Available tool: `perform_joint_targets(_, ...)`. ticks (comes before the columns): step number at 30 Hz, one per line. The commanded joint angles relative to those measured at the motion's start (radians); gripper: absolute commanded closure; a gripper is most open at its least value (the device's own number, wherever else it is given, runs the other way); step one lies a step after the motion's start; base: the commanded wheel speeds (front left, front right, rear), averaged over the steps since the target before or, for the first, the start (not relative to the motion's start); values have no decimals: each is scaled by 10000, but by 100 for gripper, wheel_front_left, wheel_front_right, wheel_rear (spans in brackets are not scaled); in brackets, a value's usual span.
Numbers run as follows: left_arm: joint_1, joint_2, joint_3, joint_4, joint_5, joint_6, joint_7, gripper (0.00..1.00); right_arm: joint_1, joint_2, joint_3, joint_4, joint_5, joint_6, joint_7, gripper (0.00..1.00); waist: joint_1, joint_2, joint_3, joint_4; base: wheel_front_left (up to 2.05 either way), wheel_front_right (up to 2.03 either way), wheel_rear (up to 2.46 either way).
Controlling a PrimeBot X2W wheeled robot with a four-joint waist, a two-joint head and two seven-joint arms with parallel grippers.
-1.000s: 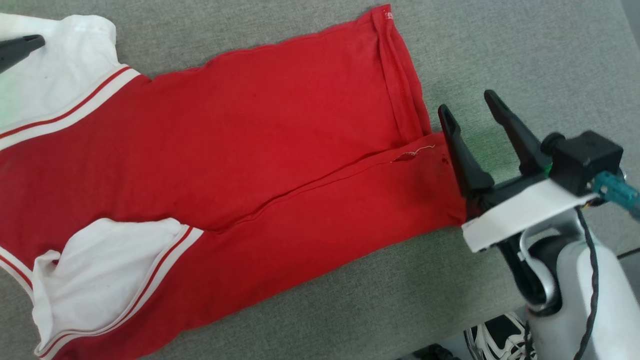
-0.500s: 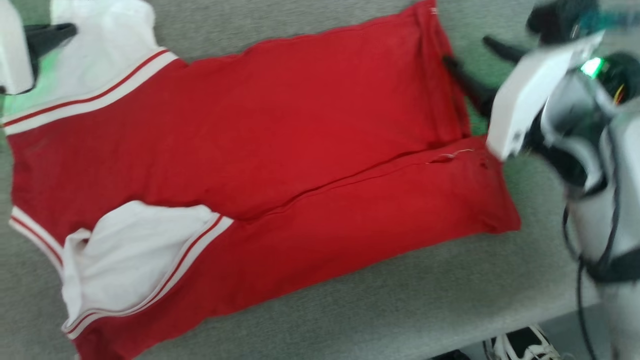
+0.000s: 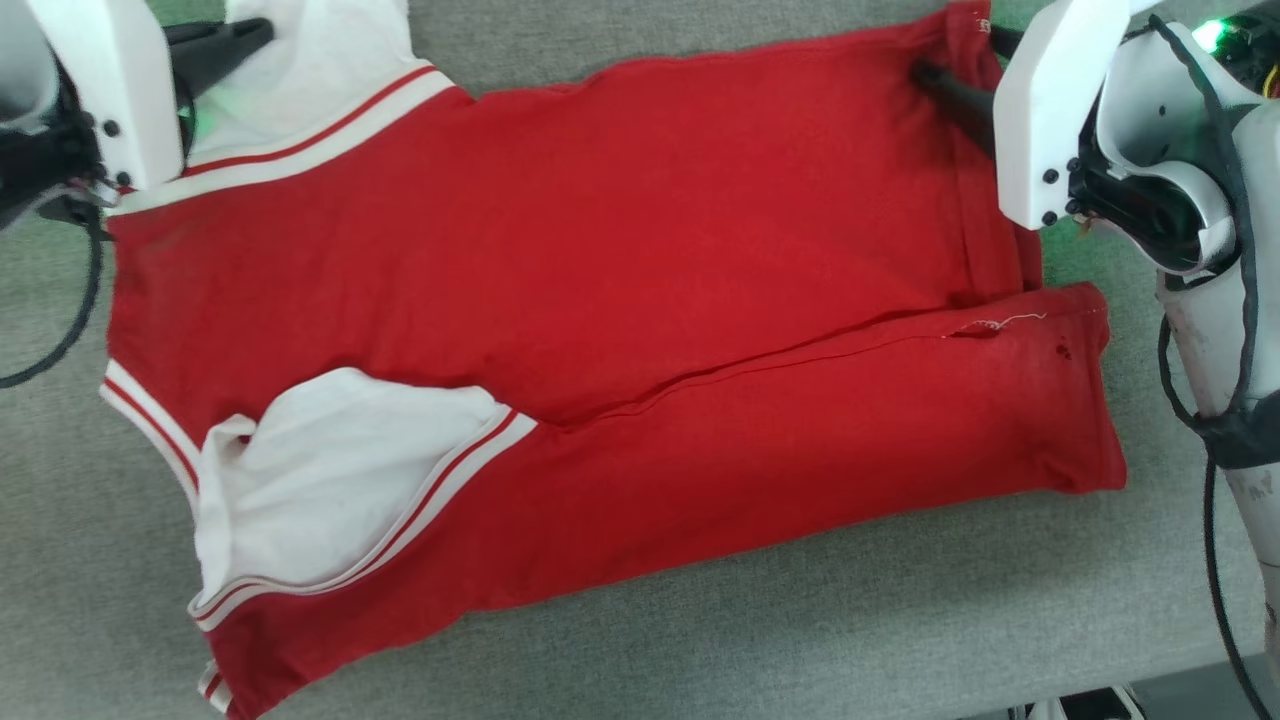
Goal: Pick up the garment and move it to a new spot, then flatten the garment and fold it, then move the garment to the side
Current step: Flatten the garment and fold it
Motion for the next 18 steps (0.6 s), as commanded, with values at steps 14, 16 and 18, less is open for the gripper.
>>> perform_joint_targets(14,1558,99,-178,-2056,-627,-35,-4073,100,1685,-1137,86,-872,272,-8,-1610,100,0,0,-2183,1195,0,0,0)
perform_joint_targets(16,2031,338,-354,-2687,-573,-35,-4682,100,2224,-1328,-39,-1301,327,-8,-1538,100,0,0,-2450,1344,0,0,0)
perform_joint_targets(18,2280,522,-413,-2972,-609,-35,-5007,100,2513,-1431,-140,-1537,375,-8,-1504,100,0,0,-2574,1414,0,0,0)
